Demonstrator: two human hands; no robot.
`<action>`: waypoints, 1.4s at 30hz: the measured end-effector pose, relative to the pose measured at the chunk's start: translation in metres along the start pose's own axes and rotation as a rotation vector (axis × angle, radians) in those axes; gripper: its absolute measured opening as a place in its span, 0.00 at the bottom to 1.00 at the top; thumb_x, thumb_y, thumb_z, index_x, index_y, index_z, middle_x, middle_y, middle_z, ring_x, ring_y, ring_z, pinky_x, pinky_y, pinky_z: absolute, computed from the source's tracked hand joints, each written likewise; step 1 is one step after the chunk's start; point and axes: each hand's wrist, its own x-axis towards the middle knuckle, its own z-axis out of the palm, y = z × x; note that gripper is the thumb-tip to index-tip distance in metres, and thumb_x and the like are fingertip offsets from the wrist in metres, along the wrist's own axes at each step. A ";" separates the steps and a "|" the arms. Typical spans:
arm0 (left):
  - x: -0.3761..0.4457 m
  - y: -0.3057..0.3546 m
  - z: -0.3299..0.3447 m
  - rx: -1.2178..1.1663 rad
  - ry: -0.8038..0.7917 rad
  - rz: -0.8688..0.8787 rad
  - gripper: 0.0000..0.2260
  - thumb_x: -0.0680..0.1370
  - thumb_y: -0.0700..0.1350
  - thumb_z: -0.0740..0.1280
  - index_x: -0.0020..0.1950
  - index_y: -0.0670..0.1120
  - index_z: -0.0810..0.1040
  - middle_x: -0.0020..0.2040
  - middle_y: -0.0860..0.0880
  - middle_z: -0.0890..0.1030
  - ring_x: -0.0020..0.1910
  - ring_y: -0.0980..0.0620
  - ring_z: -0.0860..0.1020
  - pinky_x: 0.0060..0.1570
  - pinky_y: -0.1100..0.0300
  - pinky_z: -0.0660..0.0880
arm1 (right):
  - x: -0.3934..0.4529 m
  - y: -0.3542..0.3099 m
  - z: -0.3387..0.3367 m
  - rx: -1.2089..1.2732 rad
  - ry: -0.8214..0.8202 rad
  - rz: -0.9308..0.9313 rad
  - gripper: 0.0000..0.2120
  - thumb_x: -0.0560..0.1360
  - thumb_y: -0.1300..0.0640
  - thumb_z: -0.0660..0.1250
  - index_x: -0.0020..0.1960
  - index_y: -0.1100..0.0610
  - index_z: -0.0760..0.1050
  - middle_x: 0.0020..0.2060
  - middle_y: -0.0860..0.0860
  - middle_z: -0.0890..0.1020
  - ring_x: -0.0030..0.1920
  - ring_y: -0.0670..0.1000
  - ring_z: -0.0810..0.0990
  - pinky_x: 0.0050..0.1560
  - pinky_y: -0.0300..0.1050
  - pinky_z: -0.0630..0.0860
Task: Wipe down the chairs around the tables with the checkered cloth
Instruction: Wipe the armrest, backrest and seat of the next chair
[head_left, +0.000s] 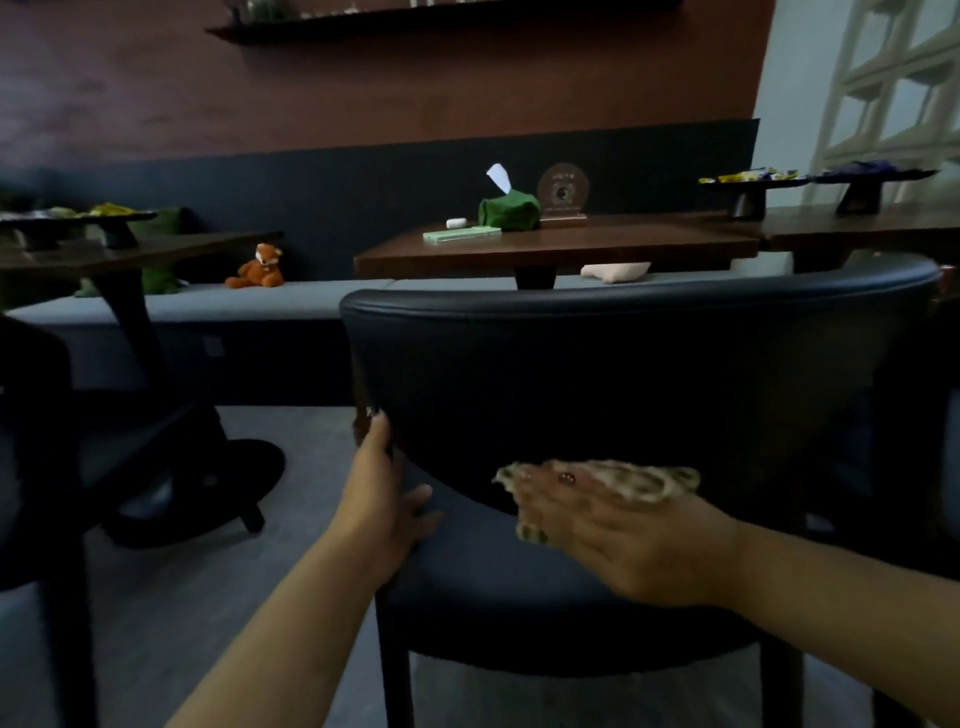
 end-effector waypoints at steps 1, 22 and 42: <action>0.002 -0.007 -0.002 -0.083 -0.088 -0.092 0.31 0.76 0.69 0.55 0.73 0.53 0.68 0.63 0.45 0.75 0.59 0.41 0.75 0.54 0.42 0.73 | 0.000 -0.005 0.000 0.025 -0.034 -0.014 0.20 0.82 0.62 0.48 0.68 0.66 0.70 0.69 0.62 0.68 0.70 0.60 0.65 0.71 0.54 0.62; 0.035 -0.053 -0.027 -0.590 -0.564 -0.204 0.39 0.76 0.70 0.49 0.69 0.40 0.72 0.64 0.39 0.78 0.61 0.41 0.78 0.54 0.49 0.77 | 0.080 -0.017 -0.014 -0.111 -0.190 -0.077 0.19 0.81 0.60 0.52 0.65 0.65 0.74 0.66 0.63 0.73 0.68 0.62 0.70 0.69 0.54 0.67; 0.037 -0.066 -0.038 -0.573 -0.618 -0.189 0.41 0.74 0.72 0.49 0.65 0.40 0.77 0.66 0.38 0.76 0.66 0.41 0.74 0.64 0.48 0.71 | 0.098 -0.057 0.014 -0.030 -0.200 0.037 0.21 0.81 0.62 0.48 0.63 0.67 0.75 0.64 0.65 0.74 0.68 0.64 0.70 0.71 0.58 0.63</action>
